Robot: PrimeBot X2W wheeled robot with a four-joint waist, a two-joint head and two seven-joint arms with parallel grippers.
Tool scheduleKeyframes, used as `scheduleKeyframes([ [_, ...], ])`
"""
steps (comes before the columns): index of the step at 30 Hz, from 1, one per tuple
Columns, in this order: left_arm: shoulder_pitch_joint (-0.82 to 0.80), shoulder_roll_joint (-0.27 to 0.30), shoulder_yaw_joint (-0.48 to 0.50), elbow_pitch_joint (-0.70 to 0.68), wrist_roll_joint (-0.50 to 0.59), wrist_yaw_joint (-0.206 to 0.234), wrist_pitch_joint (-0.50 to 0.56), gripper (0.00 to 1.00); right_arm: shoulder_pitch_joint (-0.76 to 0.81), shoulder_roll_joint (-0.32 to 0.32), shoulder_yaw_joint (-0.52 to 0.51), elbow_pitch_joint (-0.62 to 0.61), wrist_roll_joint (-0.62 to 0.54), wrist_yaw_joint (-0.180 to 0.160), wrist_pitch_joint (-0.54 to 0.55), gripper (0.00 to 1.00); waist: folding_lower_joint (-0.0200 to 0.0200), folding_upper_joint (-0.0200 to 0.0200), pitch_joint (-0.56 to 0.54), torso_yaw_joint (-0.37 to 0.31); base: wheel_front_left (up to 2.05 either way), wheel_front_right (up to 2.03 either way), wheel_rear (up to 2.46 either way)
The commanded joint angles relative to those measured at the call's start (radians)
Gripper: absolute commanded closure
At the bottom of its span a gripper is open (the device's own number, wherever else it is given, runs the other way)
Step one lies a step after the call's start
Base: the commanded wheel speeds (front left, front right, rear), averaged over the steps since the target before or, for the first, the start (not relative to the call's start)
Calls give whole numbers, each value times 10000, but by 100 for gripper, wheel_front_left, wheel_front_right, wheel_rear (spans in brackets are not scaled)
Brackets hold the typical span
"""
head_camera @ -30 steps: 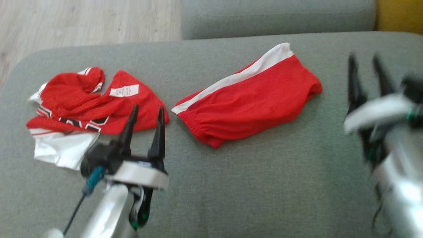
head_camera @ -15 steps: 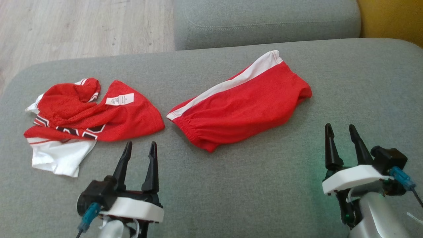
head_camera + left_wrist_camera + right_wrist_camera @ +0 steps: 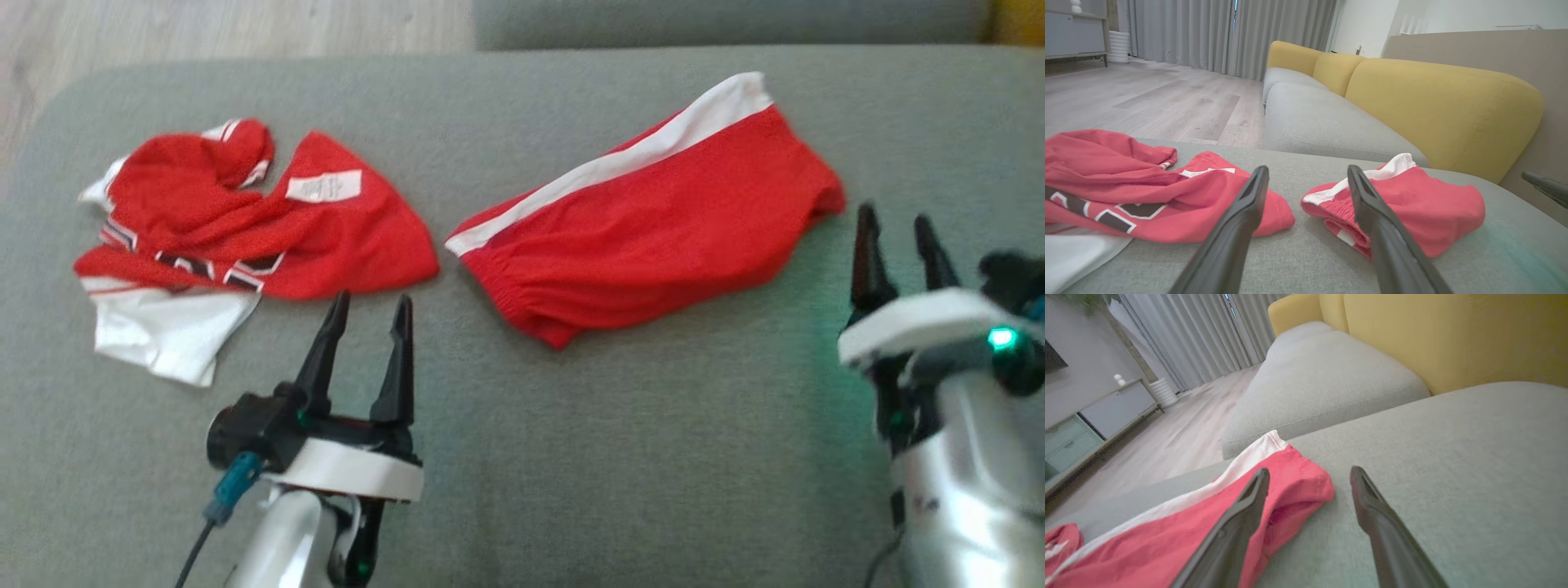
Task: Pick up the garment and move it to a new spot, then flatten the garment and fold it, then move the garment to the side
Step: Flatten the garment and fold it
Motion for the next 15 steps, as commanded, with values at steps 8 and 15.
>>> scheduleKeyframes([
  [8,-871,0,-384,-309,-253,28,-93,0,-2490,-35,-1479,2122,368,65,962,0,-2,0,1104,1179,0,0,0],
  [15,-1019,0,-637,-411,-376,157,-93,0,-3539,-208,-3091,4136,-1853,65,1116,0,-2,0,1382,1510,0,0,0],
])
